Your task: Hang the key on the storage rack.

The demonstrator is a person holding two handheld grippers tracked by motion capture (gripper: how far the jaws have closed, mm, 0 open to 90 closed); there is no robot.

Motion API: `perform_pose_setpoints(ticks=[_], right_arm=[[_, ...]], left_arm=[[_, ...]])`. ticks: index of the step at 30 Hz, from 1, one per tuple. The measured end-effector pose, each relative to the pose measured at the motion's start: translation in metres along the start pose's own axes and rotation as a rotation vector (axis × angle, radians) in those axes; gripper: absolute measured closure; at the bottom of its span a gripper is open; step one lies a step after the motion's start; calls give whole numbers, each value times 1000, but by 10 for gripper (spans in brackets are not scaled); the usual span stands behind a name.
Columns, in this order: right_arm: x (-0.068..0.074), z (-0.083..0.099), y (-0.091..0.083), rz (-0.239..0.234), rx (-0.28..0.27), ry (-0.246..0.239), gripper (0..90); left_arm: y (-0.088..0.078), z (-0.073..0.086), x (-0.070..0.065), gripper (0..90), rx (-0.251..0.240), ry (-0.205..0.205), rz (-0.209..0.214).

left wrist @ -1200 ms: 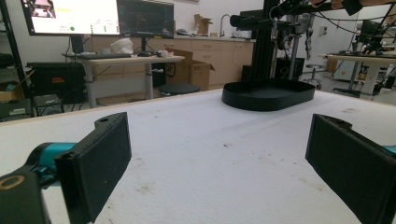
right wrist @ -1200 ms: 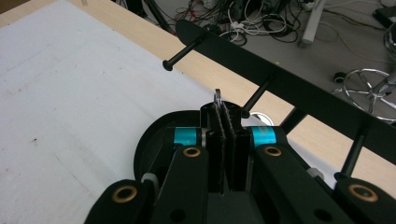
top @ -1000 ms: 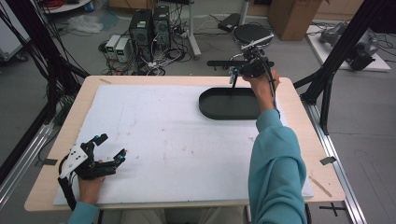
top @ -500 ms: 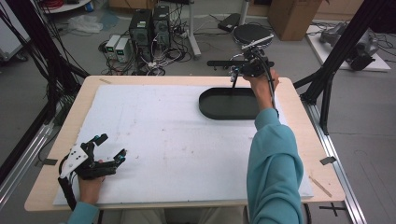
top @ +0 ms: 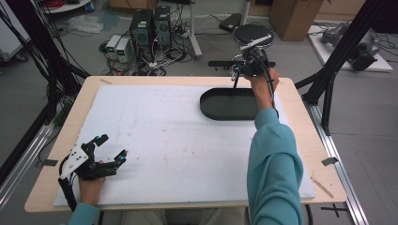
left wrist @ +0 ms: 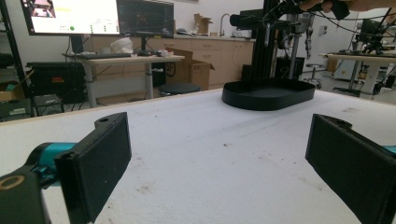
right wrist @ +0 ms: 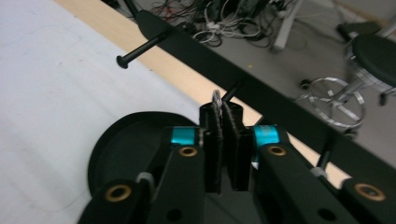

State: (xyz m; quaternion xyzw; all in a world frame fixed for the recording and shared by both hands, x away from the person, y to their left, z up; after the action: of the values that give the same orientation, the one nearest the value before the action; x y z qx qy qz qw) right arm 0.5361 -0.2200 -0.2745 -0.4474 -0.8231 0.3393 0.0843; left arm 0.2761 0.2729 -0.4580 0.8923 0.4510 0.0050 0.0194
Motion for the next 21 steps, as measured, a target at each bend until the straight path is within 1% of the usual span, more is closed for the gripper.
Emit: perform_pose_setpoints(ticks=[2, 3, 4, 5, 6, 7, 8, 9, 10, 11, 12, 14, 15, 16, 17, 18, 19, 21], right_arm=[[-1, 0, 0, 14, -3, 12, 761], [-2, 2, -1, 36, 6, 22, 739], [-2, 2, -1, 36, 6, 22, 739], [-4, 2, -2, 45, -7, 27, 687], [-4, 2, -2, 45, -7, 27, 687], [-4, 2, -4, 50, -12, 37, 671], [-5, 2, -5, 45, -24, 40, 634], [-6, 3, -8, 53, -54, 69, 489], [-6, 3, -8, 53, -54, 69, 489], [-6, 3, -9, 58, -70, 91, 416], [-6, 4, -11, 49, -78, 113, 352], [-6, 7, -13, 21, -105, 147, 214], [-5, 10, -15, -41, -133, 194, 96], [-5, 10, -15, -41, -133, 194, 96], [-2, 11, -21, -124, -161, 216, 54], [-2, 11, -21, -124, -161, 216, 54], [0, 11, -24, -146, -171, 222, 9], [4, 10, -32, -190, -194, 209, 7]], left_arm=[[0, 0, 0, 73, -1, 1, -1], [0, 0, 0, 73, -1, 1, 0], [0, 0, 0, 73, -1, 2, 0], [0, 0, 0, 73, 0, 1, -1], [0, 0, 0, 73, 0, 2, 0], [0, 0, 0, 73, 0, 1, 0], [0, 0, 0, 73, 0, 1, 0], [0, 0, 0, 73, 0, 2, -1], [0, 0, 0, 73, -1, 4, -1], [0, 0, 0, 73, 0, 1, -1], [0, 0, 0, 73, 1, 2, 0], [0, 0, 0, 73, 0, 1, 0], [0, 0, 0, 73, 0, 2, 0], [0, 0, 0, 73, -1, 2, -1], [0, 0, 0, 73, -2, 0, -1], [0, 0, 0, 73, -1, 2, 0], [0, 0, 0, 73, -1, 1, 0], [0, 0, 0, 73, -1, 4, -1]])
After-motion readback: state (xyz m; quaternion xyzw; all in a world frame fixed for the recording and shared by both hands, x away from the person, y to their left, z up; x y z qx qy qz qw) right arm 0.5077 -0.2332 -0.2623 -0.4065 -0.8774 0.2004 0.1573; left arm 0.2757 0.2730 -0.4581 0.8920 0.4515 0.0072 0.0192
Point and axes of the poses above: each handheld gripper's, and its own axes: y roughly forward along the jaws, z roughly out of its underside, x roughly to its left, the point moved 1 cm from there along y, roughly forward along the jaws, and after that the axes turned 1 degree about y, right-handed, at the moved point
